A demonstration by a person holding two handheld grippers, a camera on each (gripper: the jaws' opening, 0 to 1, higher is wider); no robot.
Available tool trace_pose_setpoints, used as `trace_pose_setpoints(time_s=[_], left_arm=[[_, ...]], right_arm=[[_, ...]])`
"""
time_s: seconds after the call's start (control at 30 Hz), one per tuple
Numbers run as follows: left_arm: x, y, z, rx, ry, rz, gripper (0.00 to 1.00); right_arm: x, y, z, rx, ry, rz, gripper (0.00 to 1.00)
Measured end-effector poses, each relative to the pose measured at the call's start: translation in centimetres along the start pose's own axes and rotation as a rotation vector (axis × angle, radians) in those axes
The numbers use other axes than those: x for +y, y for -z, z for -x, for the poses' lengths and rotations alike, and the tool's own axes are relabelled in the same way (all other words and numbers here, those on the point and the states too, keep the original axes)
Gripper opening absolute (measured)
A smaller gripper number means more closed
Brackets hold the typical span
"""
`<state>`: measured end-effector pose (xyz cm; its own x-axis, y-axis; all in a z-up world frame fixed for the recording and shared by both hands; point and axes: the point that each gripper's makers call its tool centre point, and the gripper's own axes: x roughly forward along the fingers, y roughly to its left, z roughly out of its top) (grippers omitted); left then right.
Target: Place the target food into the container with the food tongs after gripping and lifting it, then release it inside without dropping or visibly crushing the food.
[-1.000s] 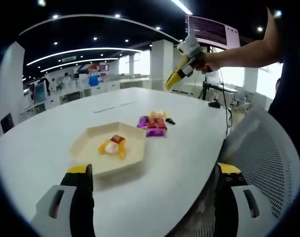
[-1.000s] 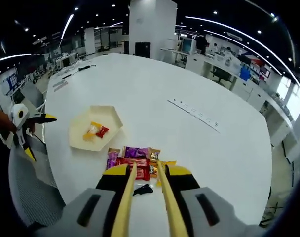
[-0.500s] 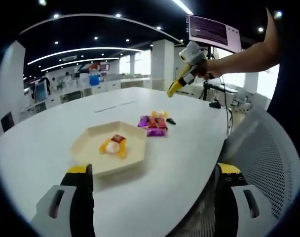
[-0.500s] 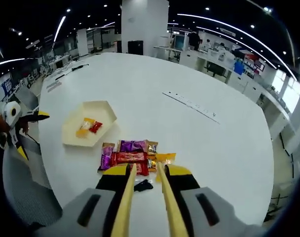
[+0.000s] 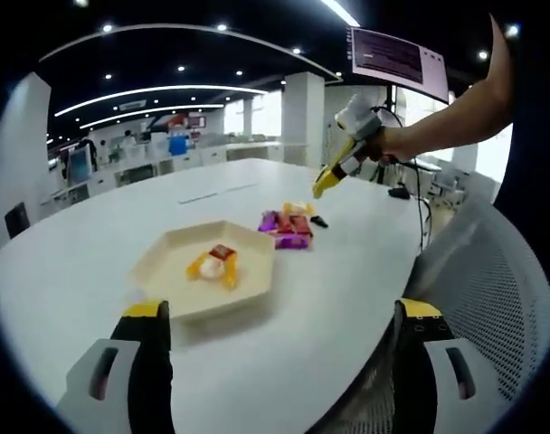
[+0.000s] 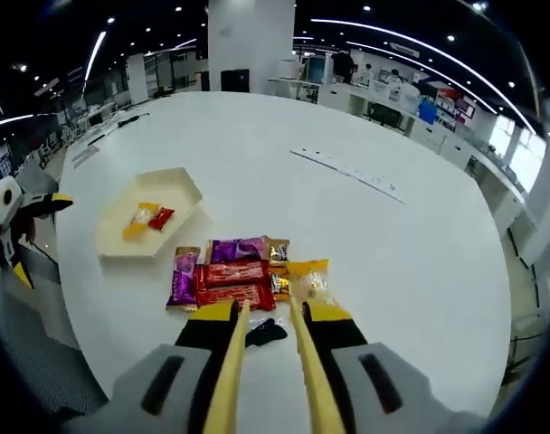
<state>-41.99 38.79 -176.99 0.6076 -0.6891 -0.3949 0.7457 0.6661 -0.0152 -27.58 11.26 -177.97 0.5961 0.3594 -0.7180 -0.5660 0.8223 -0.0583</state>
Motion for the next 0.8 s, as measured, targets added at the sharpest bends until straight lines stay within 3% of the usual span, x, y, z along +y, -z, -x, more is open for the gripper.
trace_pose_setpoints(time_s=[0.13,0.43,0.63,0.8], left_arm=[[0.0,0.1,-0.1,0.005,0.002,-0.005,0.98],[0.1,0.0,0.0,0.001,-0.005,-0.001,0.97],[0.3,0.1,0.0,0.004,-0.011,-0.003,0.96],[0.2,0.0,0.0,0.004,-0.008,-0.005,0.96]], right_arm=[[0.7,1.3,-1.0,0.041,-0.02,-0.025,0.27],[0.4,3.1,-2.5,0.098,0.022,-0.043,0.27],[0.1,3.7,-2.7,0.107,0.049,-0.122,0.27],[0.6,4.1,-2.6,0.132,0.01,-0.07,0.27]])
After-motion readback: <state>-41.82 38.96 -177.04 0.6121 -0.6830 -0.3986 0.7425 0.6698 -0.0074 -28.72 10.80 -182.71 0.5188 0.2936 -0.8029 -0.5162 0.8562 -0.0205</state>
